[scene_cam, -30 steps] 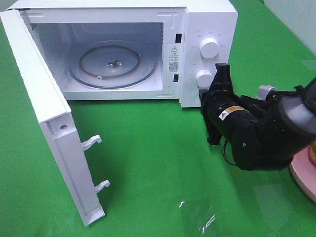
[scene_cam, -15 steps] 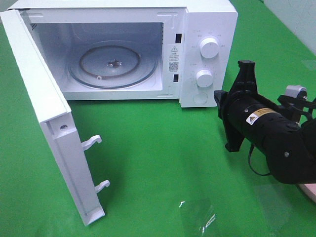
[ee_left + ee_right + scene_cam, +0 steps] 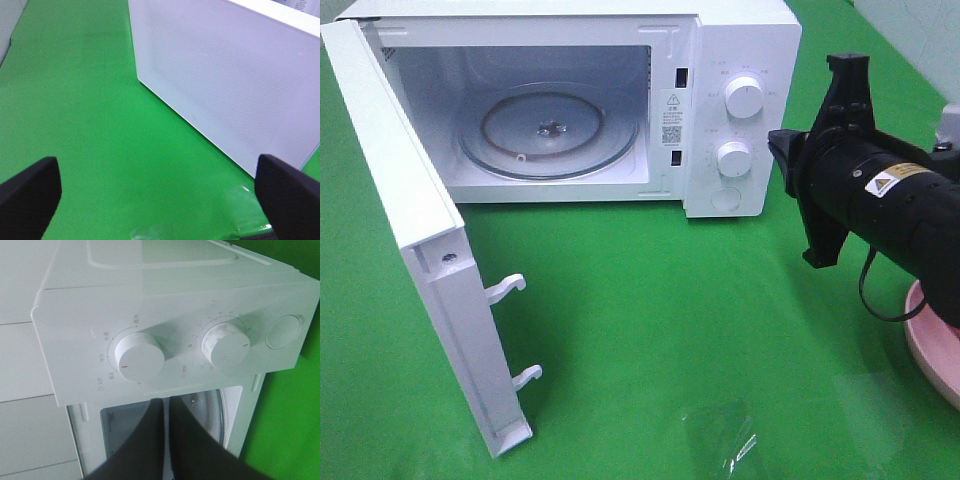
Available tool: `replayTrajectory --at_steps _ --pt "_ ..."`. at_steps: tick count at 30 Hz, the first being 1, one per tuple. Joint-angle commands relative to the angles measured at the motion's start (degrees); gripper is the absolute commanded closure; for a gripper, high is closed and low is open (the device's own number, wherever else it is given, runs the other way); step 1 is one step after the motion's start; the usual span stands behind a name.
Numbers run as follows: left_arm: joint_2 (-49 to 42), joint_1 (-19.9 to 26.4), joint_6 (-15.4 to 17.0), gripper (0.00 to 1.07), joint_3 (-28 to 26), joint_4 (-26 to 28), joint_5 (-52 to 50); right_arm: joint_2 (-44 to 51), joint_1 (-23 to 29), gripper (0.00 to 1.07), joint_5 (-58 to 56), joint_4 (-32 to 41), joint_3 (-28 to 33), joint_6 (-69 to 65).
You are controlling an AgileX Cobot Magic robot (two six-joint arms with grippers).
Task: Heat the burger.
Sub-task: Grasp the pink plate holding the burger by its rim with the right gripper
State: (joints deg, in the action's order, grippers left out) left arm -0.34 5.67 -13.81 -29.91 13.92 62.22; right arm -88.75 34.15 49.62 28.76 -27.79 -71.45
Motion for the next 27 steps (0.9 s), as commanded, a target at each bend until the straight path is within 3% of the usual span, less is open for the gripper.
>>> replayTrajectory --at_steps 1,6,15,18,20,23,27 --pt "-0.17 0.29 -0.11 0.09 0.17 0.46 -0.74 3.38 -0.17 1.03 -4.87 0.40 -0.11 10.14" --pt "-0.17 0.29 -0.11 0.09 0.17 0.46 -0.74 4.64 -0.17 1.02 -7.45 0.40 -0.34 14.95" --pt "-0.17 0.29 -0.11 0.09 0.17 0.46 -0.74 6.07 -0.17 1.01 -25.90 -0.06 -7.96 45.32" --pt "-0.17 0.29 -0.11 0.09 0.17 0.46 -0.74 6.07 -0.17 1.01 -27.90 -0.34 -8.77 48.07" --pt "-0.17 0.29 -0.11 0.09 0.17 0.46 -0.74 6.07 -0.17 1.00 -35.98 -4.01 -12.38 57.70" --pt "-0.17 0.29 -0.11 0.09 0.17 0.46 -0.74 6.07 -0.17 1.00 -40.16 -7.10 -14.15 61.13" --pt "-0.17 0.29 -0.11 0.09 0.17 0.46 -0.74 6.07 -0.17 0.97 -55.00 -16.21 -18.74 66.06"
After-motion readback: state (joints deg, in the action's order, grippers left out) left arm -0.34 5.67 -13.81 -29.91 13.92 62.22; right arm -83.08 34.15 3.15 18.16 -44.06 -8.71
